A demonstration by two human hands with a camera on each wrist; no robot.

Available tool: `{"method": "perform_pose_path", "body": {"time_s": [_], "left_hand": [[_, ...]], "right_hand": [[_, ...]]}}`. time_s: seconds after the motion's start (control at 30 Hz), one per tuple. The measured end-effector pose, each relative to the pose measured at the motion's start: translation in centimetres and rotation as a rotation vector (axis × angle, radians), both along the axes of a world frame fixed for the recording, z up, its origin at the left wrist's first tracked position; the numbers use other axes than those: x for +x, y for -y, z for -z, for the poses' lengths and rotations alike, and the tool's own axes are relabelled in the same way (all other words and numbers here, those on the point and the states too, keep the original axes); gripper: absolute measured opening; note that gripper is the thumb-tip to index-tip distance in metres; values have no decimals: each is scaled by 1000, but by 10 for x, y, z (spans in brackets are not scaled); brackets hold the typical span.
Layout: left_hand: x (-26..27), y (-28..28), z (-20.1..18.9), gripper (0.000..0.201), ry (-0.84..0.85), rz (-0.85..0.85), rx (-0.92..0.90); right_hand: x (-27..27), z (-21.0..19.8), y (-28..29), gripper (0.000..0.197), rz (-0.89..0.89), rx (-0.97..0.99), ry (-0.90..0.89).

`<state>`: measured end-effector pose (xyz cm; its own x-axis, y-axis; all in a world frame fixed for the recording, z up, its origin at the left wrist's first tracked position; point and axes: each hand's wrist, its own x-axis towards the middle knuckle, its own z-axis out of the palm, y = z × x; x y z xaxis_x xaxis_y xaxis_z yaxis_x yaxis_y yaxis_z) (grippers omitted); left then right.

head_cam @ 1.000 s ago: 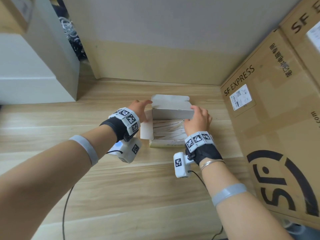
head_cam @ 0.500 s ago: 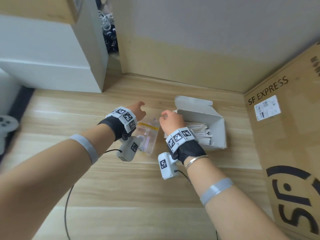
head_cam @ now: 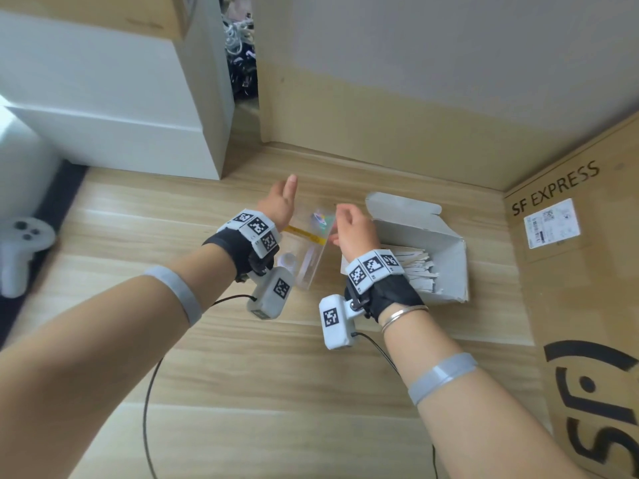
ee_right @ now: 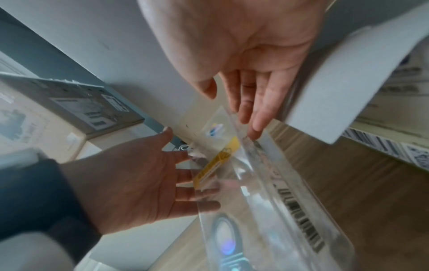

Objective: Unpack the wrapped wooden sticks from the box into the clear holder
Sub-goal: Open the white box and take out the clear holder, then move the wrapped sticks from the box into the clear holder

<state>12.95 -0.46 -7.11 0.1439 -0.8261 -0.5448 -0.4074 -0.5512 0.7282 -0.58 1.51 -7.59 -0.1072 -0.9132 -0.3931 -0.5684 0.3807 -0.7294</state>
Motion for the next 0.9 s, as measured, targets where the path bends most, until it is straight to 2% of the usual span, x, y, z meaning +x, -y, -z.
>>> {"method": "perform_pose_path", "body": {"time_s": [0.2, 0.4, 0.5, 0.7, 0.9], "left_hand": [[-1, 3, -15, 72, 43, -37, -79], [-7, -5, -8, 62, 64, 9, -11], [-10, -7, -7, 55, 134, 56, -10], [-28, -5, -21, 37, 299, 52, -182], [-78, -10, -40, 33, 234, 250, -356]], "right_hand": [[0, -12, -4, 20, 68, -164, 72], [-7, -7, -13, 24, 45, -113, 55], [-12, -7, -15, 29, 43, -85, 51], [-45, -14, -8, 29, 61, -93, 55], [-91, -22, 1, 29, 23, -79, -29]]}}
